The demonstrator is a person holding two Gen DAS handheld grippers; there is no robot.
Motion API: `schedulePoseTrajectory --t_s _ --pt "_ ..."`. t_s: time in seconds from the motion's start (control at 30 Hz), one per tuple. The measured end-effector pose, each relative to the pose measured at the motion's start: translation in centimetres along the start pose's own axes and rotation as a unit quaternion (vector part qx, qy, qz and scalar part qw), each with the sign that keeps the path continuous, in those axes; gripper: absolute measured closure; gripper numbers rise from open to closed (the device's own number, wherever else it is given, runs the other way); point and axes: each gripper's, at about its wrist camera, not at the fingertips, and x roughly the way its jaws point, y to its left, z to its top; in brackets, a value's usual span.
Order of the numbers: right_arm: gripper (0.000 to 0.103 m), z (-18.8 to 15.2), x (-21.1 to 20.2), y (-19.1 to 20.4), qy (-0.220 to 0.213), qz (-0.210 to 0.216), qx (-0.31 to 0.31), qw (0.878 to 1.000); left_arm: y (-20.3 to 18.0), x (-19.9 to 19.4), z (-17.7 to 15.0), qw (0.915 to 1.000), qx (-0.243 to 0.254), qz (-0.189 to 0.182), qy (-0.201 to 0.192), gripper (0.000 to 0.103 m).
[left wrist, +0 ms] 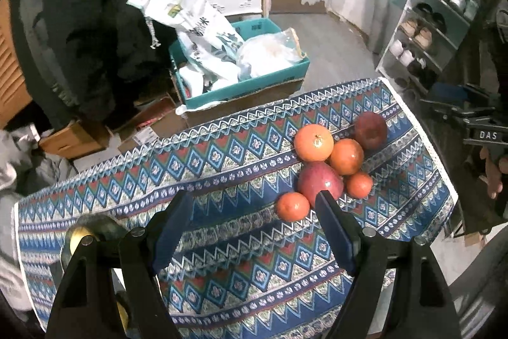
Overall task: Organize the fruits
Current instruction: 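Move both tools back toward the apples and oranges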
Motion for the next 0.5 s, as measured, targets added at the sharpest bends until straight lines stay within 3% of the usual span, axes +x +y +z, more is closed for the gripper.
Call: schedulePoseTrajectory --t_s 0.5 --pt "0.017 -1.1 9.6 -5.8 0.084 0.017 0.053 0.995 0.2 8.1 1.4 0.9983 0.020 -0.011 0.054 0.022"
